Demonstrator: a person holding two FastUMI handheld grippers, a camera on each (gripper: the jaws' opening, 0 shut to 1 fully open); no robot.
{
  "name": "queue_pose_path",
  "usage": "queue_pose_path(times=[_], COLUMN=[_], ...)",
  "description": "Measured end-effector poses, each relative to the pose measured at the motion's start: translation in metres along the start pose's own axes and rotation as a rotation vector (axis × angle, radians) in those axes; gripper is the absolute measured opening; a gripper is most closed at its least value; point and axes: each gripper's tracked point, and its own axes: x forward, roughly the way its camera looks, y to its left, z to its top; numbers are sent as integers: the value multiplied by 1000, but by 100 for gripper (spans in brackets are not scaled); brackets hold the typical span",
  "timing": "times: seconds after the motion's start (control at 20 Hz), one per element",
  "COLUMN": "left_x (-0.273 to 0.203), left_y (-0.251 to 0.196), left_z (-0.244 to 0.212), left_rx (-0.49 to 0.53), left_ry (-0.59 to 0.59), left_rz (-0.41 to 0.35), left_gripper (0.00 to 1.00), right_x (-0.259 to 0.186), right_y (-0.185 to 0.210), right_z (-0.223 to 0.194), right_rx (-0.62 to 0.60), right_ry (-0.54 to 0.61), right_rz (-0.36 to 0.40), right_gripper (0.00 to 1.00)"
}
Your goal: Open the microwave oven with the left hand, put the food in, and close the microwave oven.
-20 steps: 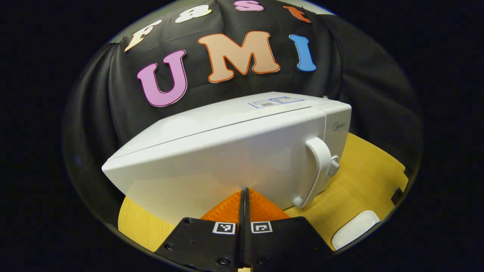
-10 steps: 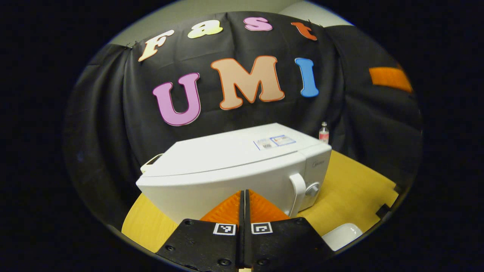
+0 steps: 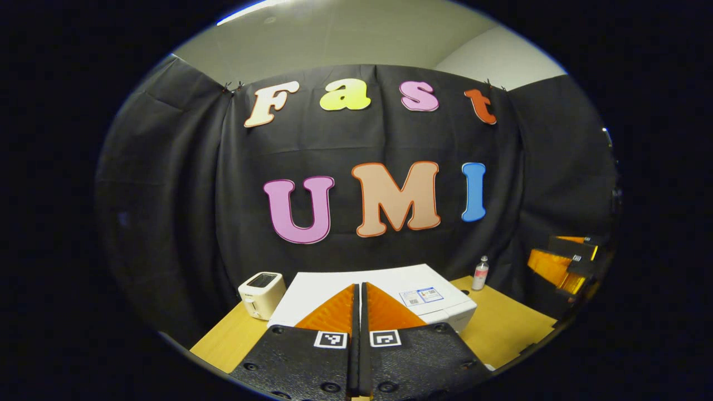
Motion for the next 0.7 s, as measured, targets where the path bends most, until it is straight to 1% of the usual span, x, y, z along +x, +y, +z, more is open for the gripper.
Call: queue_pose_path(times=[0.05, 0.1, 0.15, 0.2, 0.25, 0.3, 0.35, 0.45, 0.5, 0.7], left_x=[-12, -10, -6, -7, -11, -10, -11, -11, -14, -13], left_y=[-11, -17, -22, -16, -14, -17, -18, -20, -20, -8], left_z=[17, 33, 32, 27, 18, 13, 10, 7, 7, 6], left_rx=[-38, -58, -24, 24, 71, 97, 99, 70, 55, 38], left_ry=[-57, -118, -122, -99, -73, -64, -62, -47, -43, -25], left_rz=[-39, -67, -66, -55, -46, -43, -38, -35, -32, -7], left_gripper=[1, 32, 63, 94, 92, 94, 94, 96, 97, 97], right_x=[1, 0, 1, 2, 3, 2, 3, 0, -1, -5], right_y=[2, 3, 3, 5, 8, 10, 12, 14, 14, 15], right_z=[0, 0, 1, 1, 3, 4, 6, 7, 7, 7], right_rx=[-2, -3, -1, 3, 8, 9, 6, -9, -17, -17], right_ry=[1, -2, -2, 1, 0, -4, -8, -12, -10, -3], right_rz=[5, 6, 6, 11, 15, 19, 23, 30, 30, 34], right_gripper=[89, 89, 89, 89, 89, 89, 89, 89, 84, 84])
